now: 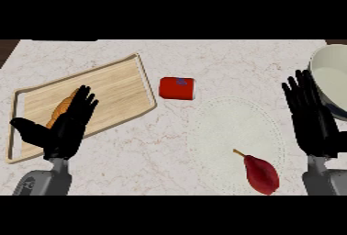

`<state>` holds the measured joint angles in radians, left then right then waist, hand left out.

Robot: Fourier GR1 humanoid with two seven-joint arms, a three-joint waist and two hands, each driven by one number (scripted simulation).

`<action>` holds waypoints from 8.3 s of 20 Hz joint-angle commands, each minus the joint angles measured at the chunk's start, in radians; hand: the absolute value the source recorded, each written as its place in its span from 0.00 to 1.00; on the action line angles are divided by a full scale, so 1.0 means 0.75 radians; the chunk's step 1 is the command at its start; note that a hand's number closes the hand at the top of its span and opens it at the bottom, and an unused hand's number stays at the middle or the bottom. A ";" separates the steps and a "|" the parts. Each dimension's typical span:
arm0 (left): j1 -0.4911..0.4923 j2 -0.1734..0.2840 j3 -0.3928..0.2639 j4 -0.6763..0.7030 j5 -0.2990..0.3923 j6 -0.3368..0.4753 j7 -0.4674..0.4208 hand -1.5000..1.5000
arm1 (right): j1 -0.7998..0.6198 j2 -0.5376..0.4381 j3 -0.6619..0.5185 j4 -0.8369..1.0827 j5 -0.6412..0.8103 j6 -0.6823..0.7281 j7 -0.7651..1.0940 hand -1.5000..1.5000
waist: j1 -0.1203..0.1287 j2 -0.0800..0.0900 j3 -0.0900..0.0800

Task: Pick the pear from the placemat and place it in the bowl

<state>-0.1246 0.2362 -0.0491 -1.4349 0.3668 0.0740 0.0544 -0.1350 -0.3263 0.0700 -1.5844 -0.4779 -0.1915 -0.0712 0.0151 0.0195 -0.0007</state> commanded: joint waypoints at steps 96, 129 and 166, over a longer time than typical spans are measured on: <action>-0.133 -0.213 0.028 -0.081 -0.525 -0.017 0.080 0.50 | 0.202 0.014 0.340 -0.004 1.477 0.847 0.314 1.00 | -0.021 -0.022 0.001; 0.046 -0.192 0.065 -0.204 -0.520 -0.017 0.056 0.50 | 0.613 -0.841 -0.697 -0.324 0.199 1.317 -1.110 1.00 | -0.101 -0.044 0.002; -0.101 -0.282 -0.030 -0.140 -0.581 -0.018 0.075 0.50 | -0.458 -0.898 -0.194 0.759 0.816 0.647 -0.928 1.00 | 0.057 -0.006 0.003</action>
<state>-0.1676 0.0354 -0.0745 -1.5374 -0.0715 0.0518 0.0858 -0.3681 -1.0768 -0.1505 -1.1609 0.0119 0.3719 -0.7002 0.0545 0.0129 0.0011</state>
